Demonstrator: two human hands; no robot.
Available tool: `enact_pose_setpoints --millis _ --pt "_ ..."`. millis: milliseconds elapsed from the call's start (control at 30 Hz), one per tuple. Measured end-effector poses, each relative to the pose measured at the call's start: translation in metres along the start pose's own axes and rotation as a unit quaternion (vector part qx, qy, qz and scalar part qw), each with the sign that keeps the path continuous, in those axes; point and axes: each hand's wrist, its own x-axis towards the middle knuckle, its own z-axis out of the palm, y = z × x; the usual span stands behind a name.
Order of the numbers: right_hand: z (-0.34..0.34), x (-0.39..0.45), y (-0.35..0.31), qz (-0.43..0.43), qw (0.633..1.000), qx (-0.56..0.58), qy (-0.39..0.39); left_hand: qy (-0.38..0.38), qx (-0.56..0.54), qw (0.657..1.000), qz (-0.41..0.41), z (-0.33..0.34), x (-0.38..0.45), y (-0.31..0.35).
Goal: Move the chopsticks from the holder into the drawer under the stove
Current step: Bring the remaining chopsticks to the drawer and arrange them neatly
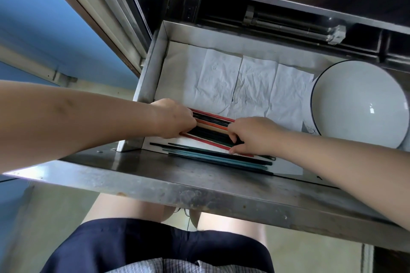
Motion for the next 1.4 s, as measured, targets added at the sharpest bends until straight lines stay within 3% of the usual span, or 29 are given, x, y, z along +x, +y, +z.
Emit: enact_pose_setpoints --millis 333,500,600,833,1400 --pt "-0.005 0.003 0.000 -0.007 0.999 0.010 0.036 -0.005 -0.001 0.998 0.063 0.004 -0.003 -0.003" --pt "0.001 -0.004 -0.006 -0.070 0.996 -0.018 -0.049 -0.007 0.010 0.993 0.114 0.008 -0.005 0.005" --pt "0.010 -0.006 -0.005 -0.073 0.995 -0.052 -0.043 -0.005 0.028 0.995 0.100 0.012 -0.004 0.006" --pt "0.002 0.000 -0.004 -0.019 0.998 0.008 -0.053 -0.003 -0.026 0.999 0.046 0.008 0.000 -0.004" --pt "0.006 -0.002 -0.007 -0.013 0.999 -0.022 -0.046 0.012 -0.030 0.999 0.022 0.015 0.003 -0.008"
